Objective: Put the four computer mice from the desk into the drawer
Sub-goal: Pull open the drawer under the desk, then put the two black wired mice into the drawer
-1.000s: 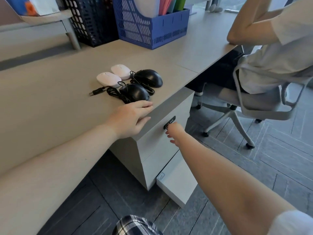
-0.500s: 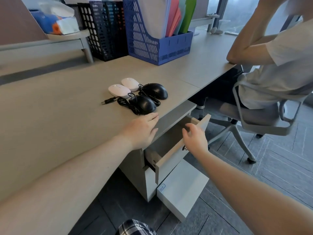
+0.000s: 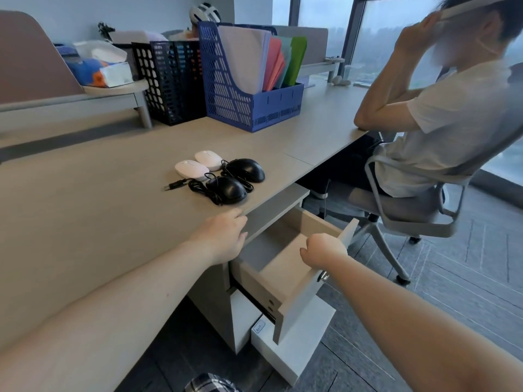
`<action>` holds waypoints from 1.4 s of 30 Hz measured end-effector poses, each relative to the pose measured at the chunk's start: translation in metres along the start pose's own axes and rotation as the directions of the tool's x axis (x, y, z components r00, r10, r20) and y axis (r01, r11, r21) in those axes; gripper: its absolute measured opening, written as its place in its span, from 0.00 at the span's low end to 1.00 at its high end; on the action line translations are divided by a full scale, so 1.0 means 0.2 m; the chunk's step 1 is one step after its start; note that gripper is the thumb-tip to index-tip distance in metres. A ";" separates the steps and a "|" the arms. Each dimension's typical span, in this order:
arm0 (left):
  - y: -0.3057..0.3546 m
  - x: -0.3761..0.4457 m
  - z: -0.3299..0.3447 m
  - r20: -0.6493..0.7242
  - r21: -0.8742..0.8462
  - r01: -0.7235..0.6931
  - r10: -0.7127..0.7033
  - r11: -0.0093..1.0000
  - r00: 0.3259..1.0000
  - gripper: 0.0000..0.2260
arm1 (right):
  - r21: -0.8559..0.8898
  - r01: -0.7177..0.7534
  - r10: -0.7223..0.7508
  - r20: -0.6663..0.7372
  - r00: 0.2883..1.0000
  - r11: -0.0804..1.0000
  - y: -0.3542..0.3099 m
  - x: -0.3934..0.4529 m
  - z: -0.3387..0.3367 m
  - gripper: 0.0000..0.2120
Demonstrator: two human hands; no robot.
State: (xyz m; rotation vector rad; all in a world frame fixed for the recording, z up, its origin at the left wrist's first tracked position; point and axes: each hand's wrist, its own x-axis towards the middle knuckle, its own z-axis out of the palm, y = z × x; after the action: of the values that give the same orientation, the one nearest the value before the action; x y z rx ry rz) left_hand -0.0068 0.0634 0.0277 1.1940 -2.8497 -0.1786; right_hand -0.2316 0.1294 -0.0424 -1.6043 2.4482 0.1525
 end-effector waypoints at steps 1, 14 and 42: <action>0.00 0.00 -0.01 0.001 -0.002 0.006 -0.006 1.000 1.000 0.17 | -0.023 -0.016 0.017 0.023 1.000 1.000 0.02 -0.02 -0.01 0.14; -0.04 0.06 -0.05 -0.328 0.116 0.225 -0.177 0.967 0.928 0.23 | -0.015 -0.090 0.090 0.013 0.996 0.996 0.11 -0.02 0.02 0.10; -0.23 0.45 -0.04 -0.221 -0.119 0.196 -0.219 0.973 0.951 0.20 | 0.274 0.263 -0.210 -0.210 0.955 0.925 -0.55 0.60 -0.59 0.32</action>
State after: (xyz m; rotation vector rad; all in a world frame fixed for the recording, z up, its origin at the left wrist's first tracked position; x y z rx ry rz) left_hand -0.0367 -0.0342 0.0304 1.3926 -2.4859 -0.1687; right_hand -0.1916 -0.0467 0.0482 -1.8169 2.2320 -0.3982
